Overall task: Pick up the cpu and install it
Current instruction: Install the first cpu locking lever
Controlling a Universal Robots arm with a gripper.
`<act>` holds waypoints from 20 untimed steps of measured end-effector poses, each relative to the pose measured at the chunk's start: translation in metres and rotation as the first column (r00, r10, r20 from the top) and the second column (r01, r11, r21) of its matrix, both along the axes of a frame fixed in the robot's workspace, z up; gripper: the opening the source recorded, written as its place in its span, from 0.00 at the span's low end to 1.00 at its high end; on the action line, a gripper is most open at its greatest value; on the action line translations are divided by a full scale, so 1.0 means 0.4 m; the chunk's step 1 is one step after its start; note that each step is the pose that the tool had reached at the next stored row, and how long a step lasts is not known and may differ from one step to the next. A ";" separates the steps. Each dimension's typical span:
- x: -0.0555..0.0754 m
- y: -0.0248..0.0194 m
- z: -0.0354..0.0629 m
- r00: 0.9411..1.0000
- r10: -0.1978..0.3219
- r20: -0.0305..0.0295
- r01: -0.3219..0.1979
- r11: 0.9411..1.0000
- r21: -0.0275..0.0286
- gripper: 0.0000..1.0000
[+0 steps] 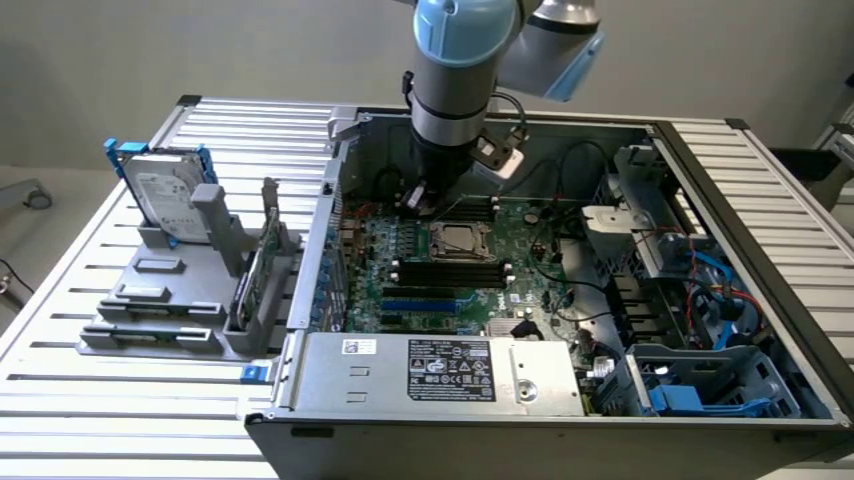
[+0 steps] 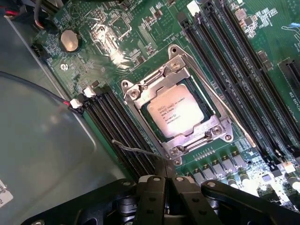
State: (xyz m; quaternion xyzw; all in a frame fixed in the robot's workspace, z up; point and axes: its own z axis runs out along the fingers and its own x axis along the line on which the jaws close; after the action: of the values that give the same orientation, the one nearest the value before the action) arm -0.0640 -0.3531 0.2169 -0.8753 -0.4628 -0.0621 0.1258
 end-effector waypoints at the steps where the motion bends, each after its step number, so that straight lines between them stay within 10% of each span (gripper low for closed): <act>1: -0.002 0.003 -0.003 1.000 0.000 0.001 0.000 1.000 0.001 0.11; 4: -0.004 0.010 -0.010 1.000 0.003 0.014 -0.003 1.000 0.001 0.11; 11: -0.007 0.021 -0.021 0.997 0.011 0.076 -0.011 1.000 0.000 0.11; 20: -0.008 0.025 -0.035 0.995 0.021 0.097 -0.021 1.000 -0.001 0.11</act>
State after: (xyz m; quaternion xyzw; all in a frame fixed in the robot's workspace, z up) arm -0.0671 -0.3430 0.2031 -0.8664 -0.4775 -0.1032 0.1040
